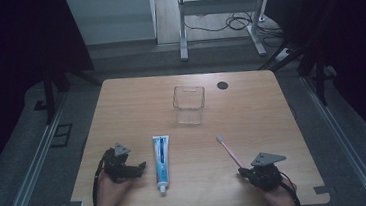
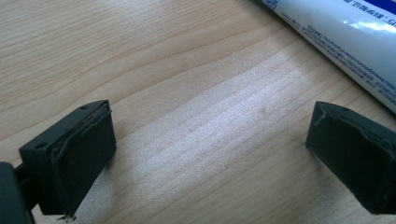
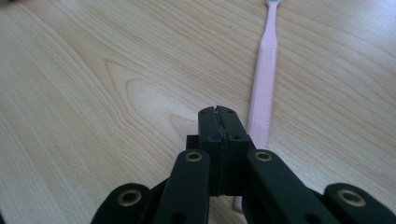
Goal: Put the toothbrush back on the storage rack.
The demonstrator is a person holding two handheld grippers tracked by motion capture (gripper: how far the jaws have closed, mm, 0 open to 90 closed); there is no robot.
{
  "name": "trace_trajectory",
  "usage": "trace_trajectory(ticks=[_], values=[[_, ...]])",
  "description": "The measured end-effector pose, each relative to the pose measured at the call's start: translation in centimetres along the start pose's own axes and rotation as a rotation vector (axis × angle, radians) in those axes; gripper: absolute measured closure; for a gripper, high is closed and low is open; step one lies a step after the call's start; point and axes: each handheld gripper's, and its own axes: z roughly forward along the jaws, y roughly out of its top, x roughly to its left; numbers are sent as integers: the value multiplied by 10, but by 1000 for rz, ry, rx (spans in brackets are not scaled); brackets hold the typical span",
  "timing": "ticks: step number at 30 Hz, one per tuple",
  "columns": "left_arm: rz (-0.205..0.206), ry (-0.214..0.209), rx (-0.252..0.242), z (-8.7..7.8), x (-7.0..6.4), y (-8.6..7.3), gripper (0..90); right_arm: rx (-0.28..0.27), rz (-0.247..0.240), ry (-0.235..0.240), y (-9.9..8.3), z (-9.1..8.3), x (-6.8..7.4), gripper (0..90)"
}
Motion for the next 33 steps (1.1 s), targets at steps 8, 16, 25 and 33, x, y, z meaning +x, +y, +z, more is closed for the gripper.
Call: trace_trajectory(ticks=[8,16,25,33], values=[[0,0,0,0,0,0,14,-7,31,-37,-4,-4,-12,890],[0,0,1,0,0,0,13,-11,61,-54,-7,-8,-25,889],[0,-1,0,0,0,0,13,-3,67,-33,-1,-15,-28,854],[0,0,0,0,0,0,13,38,66,-41,5,-21,-31,772]])
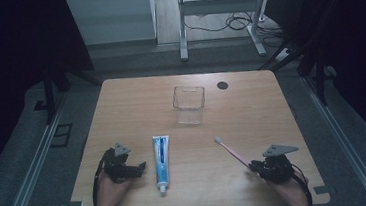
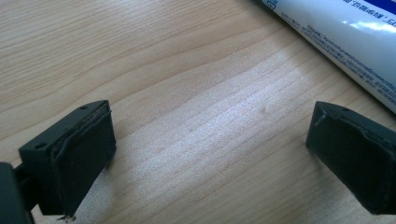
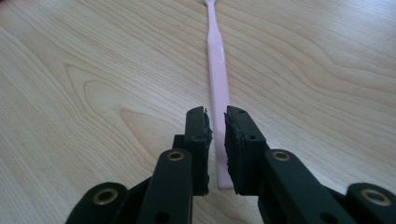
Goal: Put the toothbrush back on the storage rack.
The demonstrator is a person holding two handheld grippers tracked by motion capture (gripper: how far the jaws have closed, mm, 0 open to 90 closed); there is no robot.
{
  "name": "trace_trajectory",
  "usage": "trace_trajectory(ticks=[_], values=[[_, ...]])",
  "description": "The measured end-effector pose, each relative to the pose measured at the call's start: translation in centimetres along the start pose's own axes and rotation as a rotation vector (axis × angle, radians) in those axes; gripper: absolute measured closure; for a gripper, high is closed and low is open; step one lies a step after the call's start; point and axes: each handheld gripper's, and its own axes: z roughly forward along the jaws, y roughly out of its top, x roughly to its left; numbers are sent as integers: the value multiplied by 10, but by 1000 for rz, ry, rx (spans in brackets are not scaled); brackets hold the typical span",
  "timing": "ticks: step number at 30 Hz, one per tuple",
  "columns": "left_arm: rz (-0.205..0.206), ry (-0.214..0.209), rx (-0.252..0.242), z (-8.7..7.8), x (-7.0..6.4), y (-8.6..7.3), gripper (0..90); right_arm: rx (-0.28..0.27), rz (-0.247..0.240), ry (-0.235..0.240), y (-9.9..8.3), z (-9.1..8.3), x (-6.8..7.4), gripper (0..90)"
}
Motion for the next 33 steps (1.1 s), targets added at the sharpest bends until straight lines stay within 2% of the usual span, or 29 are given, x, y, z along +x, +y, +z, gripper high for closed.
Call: trace_trajectory(ticks=[13,14,16,17,28,33], values=[[0,0,0,0,0,0,13,106,0,5,14,-1,-7,712],[0,-1,0,0,0,0,13,131,-5,8,18,1,-8,709],[0,-1,0,0,0,0,13,139,-6,9,19,2,-8,707],[0,-1,0,0,0,0,12,165,-12,15,23,4,-9,702],[1,-2,1,0,0,0,12,276,-46,15,45,17,-9,696],[-2,-1,-2,0,0,0,12,343,-76,17,60,27,-7,695]])
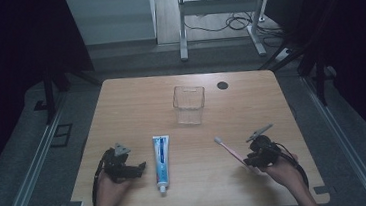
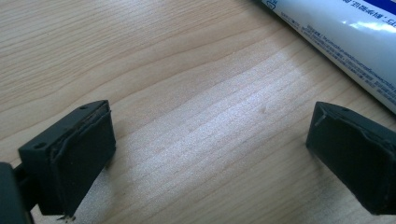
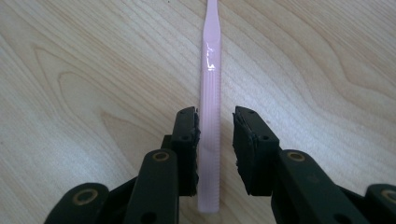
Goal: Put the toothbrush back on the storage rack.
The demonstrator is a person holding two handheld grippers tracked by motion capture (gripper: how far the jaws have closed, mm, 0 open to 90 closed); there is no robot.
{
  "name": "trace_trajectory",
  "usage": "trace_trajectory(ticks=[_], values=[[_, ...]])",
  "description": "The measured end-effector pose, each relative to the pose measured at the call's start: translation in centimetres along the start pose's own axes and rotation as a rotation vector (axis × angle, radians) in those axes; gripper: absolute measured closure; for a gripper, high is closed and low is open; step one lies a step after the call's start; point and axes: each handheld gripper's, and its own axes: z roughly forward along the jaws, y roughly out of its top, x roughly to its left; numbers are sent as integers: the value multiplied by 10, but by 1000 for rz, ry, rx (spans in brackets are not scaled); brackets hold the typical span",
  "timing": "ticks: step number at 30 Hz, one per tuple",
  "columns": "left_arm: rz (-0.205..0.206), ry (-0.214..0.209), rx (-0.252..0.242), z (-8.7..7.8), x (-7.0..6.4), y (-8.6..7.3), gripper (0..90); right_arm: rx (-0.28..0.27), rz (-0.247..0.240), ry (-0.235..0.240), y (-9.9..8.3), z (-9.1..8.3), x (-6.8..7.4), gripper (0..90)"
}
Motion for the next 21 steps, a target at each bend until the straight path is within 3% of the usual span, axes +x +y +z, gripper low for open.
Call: trace_trajectory(ticks=[8,21], values=[[-2,-1,0,0,0,0,12,96,-23,-13,24,7,-1,695],[-1,0,0,0,0,0,12,205,-54,-21,52,21,3,692]])
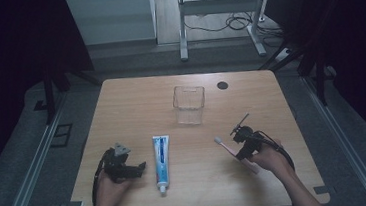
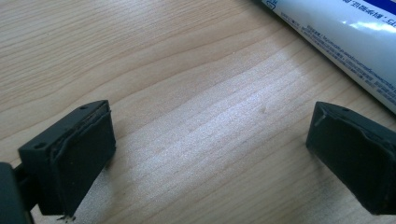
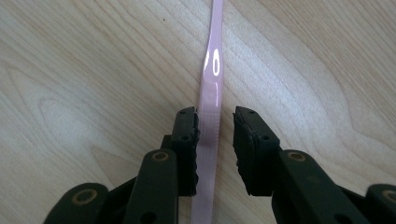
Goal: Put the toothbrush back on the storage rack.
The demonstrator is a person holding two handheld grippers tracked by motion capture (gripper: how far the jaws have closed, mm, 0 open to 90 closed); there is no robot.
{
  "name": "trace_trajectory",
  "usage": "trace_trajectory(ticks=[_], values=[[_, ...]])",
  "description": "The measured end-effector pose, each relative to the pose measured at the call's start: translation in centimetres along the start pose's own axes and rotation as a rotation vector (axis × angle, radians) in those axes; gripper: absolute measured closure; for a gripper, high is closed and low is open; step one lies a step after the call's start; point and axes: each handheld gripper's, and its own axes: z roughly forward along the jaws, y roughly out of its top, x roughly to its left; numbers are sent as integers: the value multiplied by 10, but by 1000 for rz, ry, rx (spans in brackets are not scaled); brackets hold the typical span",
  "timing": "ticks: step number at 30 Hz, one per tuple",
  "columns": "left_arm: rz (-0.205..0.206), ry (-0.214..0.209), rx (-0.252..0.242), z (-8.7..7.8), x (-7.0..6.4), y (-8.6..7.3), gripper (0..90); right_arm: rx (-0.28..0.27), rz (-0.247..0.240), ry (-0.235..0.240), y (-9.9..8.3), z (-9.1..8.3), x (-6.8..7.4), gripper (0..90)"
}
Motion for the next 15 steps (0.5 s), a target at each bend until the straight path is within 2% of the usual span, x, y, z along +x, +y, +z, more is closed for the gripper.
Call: trace_trajectory(ticks=[8,10,13,15], values=[[0,0,0,0,0,0,12,66,-26,-15,15,10,6,694],[0,0,0,0,0,0,12,87,-33,-33,19,14,6,710],[0,0,0,0,0,0,12,89,-35,-34,21,14,6,718],[0,0,0,0,0,0,11,94,-38,-34,23,15,6,755]])
